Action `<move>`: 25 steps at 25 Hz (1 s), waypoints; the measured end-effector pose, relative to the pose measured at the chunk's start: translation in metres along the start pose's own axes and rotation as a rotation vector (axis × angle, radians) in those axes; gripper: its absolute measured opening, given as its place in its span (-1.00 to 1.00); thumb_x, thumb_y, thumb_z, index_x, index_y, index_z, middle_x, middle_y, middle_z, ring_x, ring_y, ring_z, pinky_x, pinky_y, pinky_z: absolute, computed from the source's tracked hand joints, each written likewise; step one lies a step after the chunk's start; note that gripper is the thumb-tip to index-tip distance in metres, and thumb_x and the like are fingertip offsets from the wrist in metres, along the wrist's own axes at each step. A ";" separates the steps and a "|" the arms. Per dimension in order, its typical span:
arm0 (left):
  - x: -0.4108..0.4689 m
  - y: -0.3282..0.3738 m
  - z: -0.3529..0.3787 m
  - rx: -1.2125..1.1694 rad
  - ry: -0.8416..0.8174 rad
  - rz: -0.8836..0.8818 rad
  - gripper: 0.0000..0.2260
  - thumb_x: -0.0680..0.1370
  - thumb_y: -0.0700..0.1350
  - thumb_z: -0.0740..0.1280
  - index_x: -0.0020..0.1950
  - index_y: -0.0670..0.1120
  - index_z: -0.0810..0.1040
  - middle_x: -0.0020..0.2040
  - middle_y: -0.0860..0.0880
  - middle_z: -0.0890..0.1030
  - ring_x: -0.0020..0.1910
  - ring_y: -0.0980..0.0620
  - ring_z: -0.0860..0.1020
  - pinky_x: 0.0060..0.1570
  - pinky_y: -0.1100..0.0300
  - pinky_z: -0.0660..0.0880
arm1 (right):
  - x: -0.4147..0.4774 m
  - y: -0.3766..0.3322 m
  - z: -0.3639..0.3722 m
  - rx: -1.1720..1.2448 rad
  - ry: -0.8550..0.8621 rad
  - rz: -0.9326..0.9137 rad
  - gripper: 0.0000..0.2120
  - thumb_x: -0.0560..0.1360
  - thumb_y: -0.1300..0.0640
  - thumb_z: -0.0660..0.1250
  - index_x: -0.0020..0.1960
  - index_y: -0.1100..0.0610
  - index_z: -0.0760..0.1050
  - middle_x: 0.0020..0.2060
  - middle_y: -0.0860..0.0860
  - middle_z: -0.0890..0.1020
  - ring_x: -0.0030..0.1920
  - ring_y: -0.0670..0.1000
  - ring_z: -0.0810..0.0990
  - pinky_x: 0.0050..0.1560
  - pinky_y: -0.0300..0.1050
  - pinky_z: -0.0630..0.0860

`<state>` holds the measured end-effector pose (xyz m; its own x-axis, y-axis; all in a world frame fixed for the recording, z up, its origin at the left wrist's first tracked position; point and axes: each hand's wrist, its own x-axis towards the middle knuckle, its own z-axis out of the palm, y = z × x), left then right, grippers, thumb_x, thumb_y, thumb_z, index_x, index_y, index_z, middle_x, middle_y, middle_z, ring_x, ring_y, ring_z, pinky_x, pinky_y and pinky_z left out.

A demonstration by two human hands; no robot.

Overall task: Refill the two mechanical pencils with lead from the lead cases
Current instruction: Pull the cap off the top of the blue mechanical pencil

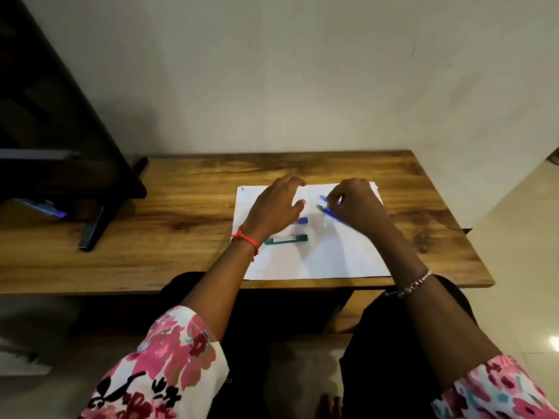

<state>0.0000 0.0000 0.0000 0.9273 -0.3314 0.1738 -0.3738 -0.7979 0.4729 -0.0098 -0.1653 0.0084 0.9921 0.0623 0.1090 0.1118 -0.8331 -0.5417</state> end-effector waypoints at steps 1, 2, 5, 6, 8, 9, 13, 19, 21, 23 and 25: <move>0.006 -0.003 0.001 -0.017 -0.045 -0.034 -0.70 0.55 -0.10 0.25 0.28 -0.08 0.41 0.35 -0.02 0.40 0.32 -0.02 0.37 0.17 0.15 0.35 | 0.006 0.003 0.001 -0.041 -0.046 0.055 -0.87 0.41 0.28 0.40 -0.07 0.30 0.63 -0.05 0.20 0.64 -0.09 0.14 0.57 -0.16 -0.19 0.36; 0.012 -0.005 0.002 -0.042 -0.075 -0.057 -0.71 0.54 -0.10 0.26 0.26 -0.07 0.43 0.34 -0.02 0.42 0.31 -0.01 0.37 0.17 0.14 0.36 | 0.009 0.003 0.000 -0.086 -0.063 0.089 -0.84 0.39 0.28 0.43 -0.04 0.30 0.62 -0.03 0.21 0.63 -0.09 0.14 0.56 -0.15 -0.19 0.35; 0.025 -0.009 0.010 -0.055 -0.119 -0.085 -0.71 0.52 -0.12 0.29 0.24 -0.05 0.46 0.31 -0.01 0.44 0.31 0.00 0.37 0.19 0.11 0.38 | 0.009 0.008 0.000 -0.192 -0.147 0.198 -0.71 0.36 0.26 0.48 0.06 0.29 0.56 0.04 0.21 0.59 0.04 0.18 0.56 -0.11 -0.15 0.36; 0.026 -0.008 0.012 -0.055 -0.121 -0.073 -0.71 0.52 -0.13 0.30 0.24 -0.04 0.46 0.31 -0.01 0.45 0.30 0.01 0.38 0.19 0.10 0.39 | 0.008 0.009 0.001 -0.218 -0.153 0.216 -0.71 0.38 0.28 0.46 0.08 0.29 0.53 0.06 0.21 0.58 0.06 0.19 0.56 -0.12 -0.13 0.36; 0.025 -0.004 0.012 -0.055 -0.126 -0.036 -0.69 0.50 -0.12 0.32 0.25 -0.03 0.46 0.31 0.00 0.45 0.29 0.02 0.39 0.19 0.13 0.38 | 0.007 0.008 0.001 -0.242 -0.135 0.216 -0.75 0.42 0.29 0.41 0.08 0.29 0.54 0.06 0.20 0.59 0.05 0.18 0.57 -0.15 -0.13 0.36; 0.024 -0.002 0.011 -0.057 -0.126 -0.011 -0.66 0.49 -0.11 0.34 0.26 -0.03 0.45 0.32 0.01 0.45 0.31 0.02 0.38 0.19 0.16 0.35 | 0.008 0.007 0.000 -0.214 -0.137 0.206 -0.77 0.42 0.29 0.40 0.07 0.29 0.56 0.03 0.19 0.61 0.02 0.17 0.58 -0.16 -0.15 0.36; 0.018 0.009 0.002 0.031 -0.077 0.182 -0.61 0.45 -0.07 0.40 0.27 -0.03 0.47 0.25 -0.01 0.54 0.26 0.00 0.43 0.38 0.15 0.10 | 0.009 -0.002 -0.009 0.256 -0.190 0.088 -0.84 0.43 0.30 0.39 -0.01 0.22 0.66 -0.21 0.11 0.64 -0.23 0.04 0.57 -0.27 -0.26 0.42; 0.017 -0.004 -0.022 -0.174 -0.076 -0.030 -0.85 0.44 -0.19 0.40 -0.02 -0.18 0.66 -0.13 -0.14 0.69 -0.17 0.03 0.59 -0.09 0.16 0.45 | 0.009 0.012 -0.026 0.822 -0.150 0.175 -0.84 0.41 0.32 0.43 -0.01 0.32 0.62 -0.28 0.12 0.70 -0.31 -0.07 0.69 -0.23 -0.29 0.61; 0.014 -0.009 -0.027 -0.303 -0.107 -0.099 -0.87 0.45 -0.23 0.38 -0.03 -0.19 0.65 -0.24 -0.06 0.65 -0.34 0.17 0.60 -0.17 0.23 0.47 | 0.010 0.015 -0.027 0.996 -0.097 0.215 -0.86 0.39 0.40 0.40 -0.05 0.32 0.61 -0.33 0.04 0.71 -0.27 -0.02 0.71 -0.17 -0.31 0.60; 0.011 -0.002 -0.025 -0.451 -0.137 -0.154 -0.81 0.46 -0.21 0.37 0.07 -0.13 0.60 -0.23 0.00 0.63 -0.37 0.15 0.61 -0.17 0.28 0.50 | 0.011 0.013 -0.024 1.060 -0.043 0.222 -0.87 0.40 0.41 0.39 -0.08 0.29 0.62 -0.34 0.03 0.71 -0.26 0.02 0.71 -0.13 -0.26 0.62; 0.010 0.008 -0.021 -0.595 -0.160 -0.157 -0.79 0.49 -0.16 0.36 0.13 -0.06 0.57 -0.18 -0.03 0.64 -0.36 0.08 0.61 -0.20 0.25 0.55 | 0.011 0.008 -0.019 1.060 -0.023 0.210 -0.90 0.41 0.37 0.40 -0.08 0.29 0.62 -0.34 0.06 0.70 -0.28 0.05 0.70 -0.12 -0.19 0.64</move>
<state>0.0067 0.0011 0.0232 0.9389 -0.3411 -0.0465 -0.1166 -0.4422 0.8893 0.0012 -0.1818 0.0214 0.9968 -0.0065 -0.0799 -0.0792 0.0712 -0.9943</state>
